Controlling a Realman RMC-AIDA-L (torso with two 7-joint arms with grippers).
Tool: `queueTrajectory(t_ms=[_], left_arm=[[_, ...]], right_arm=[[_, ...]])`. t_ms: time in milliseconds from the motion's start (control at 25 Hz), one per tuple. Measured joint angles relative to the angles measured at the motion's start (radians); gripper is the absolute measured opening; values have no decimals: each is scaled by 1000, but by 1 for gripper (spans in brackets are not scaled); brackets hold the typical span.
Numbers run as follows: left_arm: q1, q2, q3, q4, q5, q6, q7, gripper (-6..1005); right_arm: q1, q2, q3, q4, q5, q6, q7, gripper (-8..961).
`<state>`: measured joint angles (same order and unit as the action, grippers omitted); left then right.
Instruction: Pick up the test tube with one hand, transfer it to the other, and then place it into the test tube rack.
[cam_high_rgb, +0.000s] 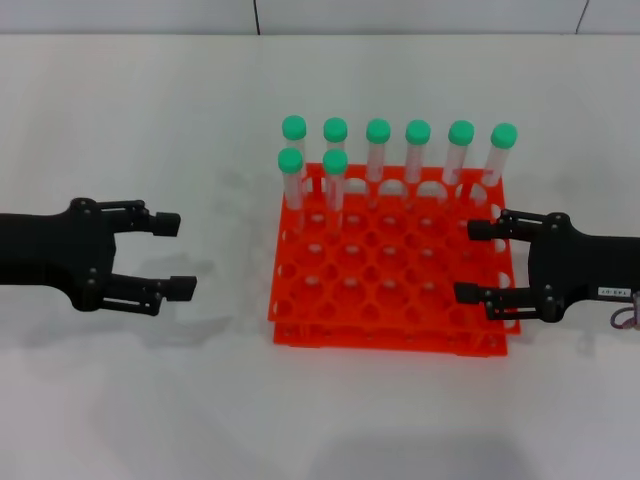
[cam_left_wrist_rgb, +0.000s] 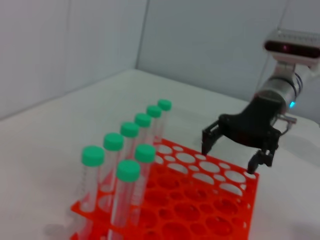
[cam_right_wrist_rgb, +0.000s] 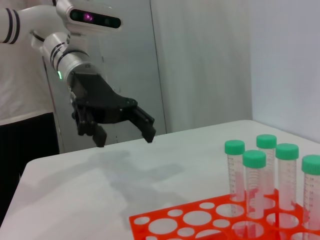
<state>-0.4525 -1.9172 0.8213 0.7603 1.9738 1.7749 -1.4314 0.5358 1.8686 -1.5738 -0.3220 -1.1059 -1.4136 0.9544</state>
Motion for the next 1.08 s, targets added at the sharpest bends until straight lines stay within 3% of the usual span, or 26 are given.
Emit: queueTrajectory(t_ms=[400, 1080], left_arm=[[-15, -6, -4, 6, 2, -13, 4, 874], [-29, -13, 0, 9, 5, -30, 15, 874]], right_arm=[[-11, 2, 7, 1, -1, 2, -7, 804], [-31, 24, 24, 7, 2, 15, -30, 802]])
